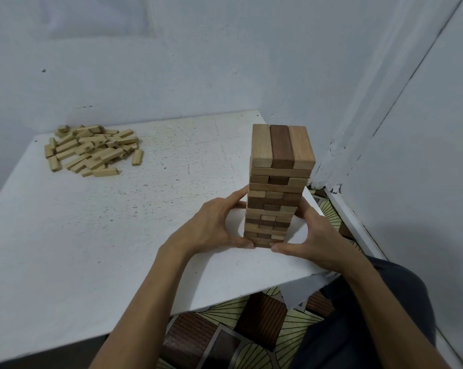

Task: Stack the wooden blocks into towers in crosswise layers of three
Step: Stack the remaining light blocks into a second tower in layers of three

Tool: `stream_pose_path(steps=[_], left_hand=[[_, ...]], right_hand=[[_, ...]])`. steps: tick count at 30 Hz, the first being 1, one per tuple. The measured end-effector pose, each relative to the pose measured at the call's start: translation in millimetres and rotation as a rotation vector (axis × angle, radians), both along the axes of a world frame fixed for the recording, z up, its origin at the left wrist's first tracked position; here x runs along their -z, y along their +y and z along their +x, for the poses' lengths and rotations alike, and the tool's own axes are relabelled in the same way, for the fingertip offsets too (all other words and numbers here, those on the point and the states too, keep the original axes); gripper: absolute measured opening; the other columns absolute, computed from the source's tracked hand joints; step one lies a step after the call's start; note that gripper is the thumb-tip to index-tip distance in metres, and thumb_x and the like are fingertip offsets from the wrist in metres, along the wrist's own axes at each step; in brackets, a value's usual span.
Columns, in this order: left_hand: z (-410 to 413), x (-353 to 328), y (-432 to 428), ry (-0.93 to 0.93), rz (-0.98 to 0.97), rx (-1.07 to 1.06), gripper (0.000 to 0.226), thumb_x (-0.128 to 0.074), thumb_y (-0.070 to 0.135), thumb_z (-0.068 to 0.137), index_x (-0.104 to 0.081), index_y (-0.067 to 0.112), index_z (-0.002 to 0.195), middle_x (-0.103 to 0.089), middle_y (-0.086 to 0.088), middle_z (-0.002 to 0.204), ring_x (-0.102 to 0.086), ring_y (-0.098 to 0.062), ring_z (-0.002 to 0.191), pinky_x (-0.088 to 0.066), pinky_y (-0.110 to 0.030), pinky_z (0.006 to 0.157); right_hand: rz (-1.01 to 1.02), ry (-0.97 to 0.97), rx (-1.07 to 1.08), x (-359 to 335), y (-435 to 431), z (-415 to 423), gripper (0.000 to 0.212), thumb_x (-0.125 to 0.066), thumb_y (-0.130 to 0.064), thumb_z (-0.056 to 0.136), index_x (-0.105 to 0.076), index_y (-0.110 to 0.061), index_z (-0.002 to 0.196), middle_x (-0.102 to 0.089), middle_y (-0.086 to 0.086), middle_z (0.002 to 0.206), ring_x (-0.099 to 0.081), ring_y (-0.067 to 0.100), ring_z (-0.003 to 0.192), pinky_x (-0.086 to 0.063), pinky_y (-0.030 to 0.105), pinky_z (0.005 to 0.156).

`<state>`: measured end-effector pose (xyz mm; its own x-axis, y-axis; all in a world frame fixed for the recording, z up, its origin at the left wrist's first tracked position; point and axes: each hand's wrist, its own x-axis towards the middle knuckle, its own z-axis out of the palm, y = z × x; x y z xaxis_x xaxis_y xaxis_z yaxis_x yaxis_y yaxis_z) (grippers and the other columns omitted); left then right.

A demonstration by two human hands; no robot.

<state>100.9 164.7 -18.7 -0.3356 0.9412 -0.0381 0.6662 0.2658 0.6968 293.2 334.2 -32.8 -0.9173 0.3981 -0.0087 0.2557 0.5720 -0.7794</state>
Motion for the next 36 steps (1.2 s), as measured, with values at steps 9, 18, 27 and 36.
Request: stream_pose_path(steps=[9,18,27,36], left_hand=[[0.9,-0.5,0.2,-0.037,-0.016,-0.013,0.103,-0.089,0.048,0.063,-0.032,0.041,0.148,-0.055,0.012,0.141,-0.047,-0.012,0.13,-0.038,-0.049,0.111],[5.6,-3.4,-0.5,0.06,-0.005,0.01,0.095,-0.09,0.04,0.066,-0.038,0.034,0.146,-0.058,0.009,0.132,-0.046,-0.013,0.118,-0.036,-0.04,0.106],[7.1,-5.8,-0.8,0.115,-0.002,0.009,0.093,-0.087,0.042,0.069,-0.036,0.033,0.147,-0.056,0.009,0.131,-0.037,-0.003,0.108,-0.03,-0.029,0.104],[8.4,-8.3,-1.5,0.149,-0.022,0.025,0.092,-0.085,0.04,0.072,-0.035,0.03,0.149,-0.055,0.007,0.133,-0.032,-0.001,0.104,-0.025,-0.022,0.099]], right_hand=[[-0.003,-0.019,0.013,-4.8,-3.3,-0.7,0.107,-0.088,-0.039,0.069,-0.02,-0.037,0.152,-0.041,-0.034,0.128,-0.033,-0.03,0.114,-0.032,0.023,0.106],[0.087,-0.065,0.029,-4.9,-8.0,0.7,0.11,-0.088,-0.035,0.07,-0.017,-0.028,0.154,-0.029,-0.037,0.121,-0.031,0.0,0.125,-0.03,0.029,0.11],[0.109,-0.077,0.034,-5.4,-9.0,0.5,0.108,-0.087,-0.035,0.071,-0.019,-0.024,0.154,-0.023,-0.045,0.116,-0.03,-0.001,0.123,-0.029,0.027,0.108],[0.105,-0.099,0.043,-6.5,-10.6,1.0,0.109,-0.087,-0.035,0.071,-0.017,-0.027,0.155,-0.021,-0.046,0.118,-0.027,-0.003,0.125,-0.028,0.025,0.107]])
